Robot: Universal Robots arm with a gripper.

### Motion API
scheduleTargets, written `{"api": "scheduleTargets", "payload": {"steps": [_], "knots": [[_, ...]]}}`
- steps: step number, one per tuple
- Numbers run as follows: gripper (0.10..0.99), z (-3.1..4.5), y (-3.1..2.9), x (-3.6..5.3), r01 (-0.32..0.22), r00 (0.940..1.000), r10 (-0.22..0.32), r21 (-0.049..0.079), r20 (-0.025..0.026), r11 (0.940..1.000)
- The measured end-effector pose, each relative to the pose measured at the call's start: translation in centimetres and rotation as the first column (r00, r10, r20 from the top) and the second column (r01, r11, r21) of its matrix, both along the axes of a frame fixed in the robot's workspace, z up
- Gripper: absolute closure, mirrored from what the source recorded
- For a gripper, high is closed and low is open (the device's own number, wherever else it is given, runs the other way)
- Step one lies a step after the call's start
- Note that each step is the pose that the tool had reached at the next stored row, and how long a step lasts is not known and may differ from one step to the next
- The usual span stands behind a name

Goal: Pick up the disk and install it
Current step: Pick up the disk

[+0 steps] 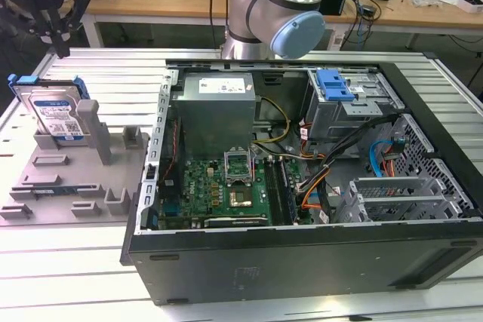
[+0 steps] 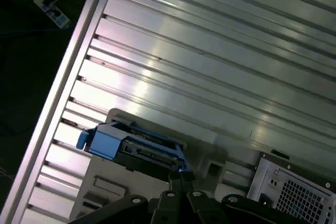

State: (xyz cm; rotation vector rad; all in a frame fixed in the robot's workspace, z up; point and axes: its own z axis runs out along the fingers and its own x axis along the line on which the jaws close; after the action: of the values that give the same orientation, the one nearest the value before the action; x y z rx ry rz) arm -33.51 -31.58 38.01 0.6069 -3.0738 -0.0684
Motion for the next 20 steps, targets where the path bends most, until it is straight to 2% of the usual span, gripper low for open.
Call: {"api": "scheduleTargets", "payload": {"steps": [3,7,8,10,15,16,19,20], "knots": [[0.973,0.0,0.0,0.0,-0.05,0.9988,0.05,0.0,0.0,0.9988],[0.729,0.0,0.0,0.0,-0.136,0.9907,0.136,0.0,0.0,0.9907],[0.729,-0.01,0.0,0.0,-0.15,0.9886,0.15,0.0,0.0,0.9886],[0.604,-0.02,0.0,0.0,-0.179,0.9838,0.179,0.0,0.0001,0.9838],[0.604,-0.03,0.0,0.01,-0.235,0.972,0.235,0.0,0.0,0.972],[0.604,-0.04,0.0,0.01,-0.259,0.966,0.259,0.0,0.0,0.966],[0.592,-0.05,0.0,0.01,-0.289,0.9572,0.289,0.0,0.0,0.9572],[0.529,-0.06,0.0,0.01,-0.3,0.9541,0.3,0.0,0.0,0.9541]]}}
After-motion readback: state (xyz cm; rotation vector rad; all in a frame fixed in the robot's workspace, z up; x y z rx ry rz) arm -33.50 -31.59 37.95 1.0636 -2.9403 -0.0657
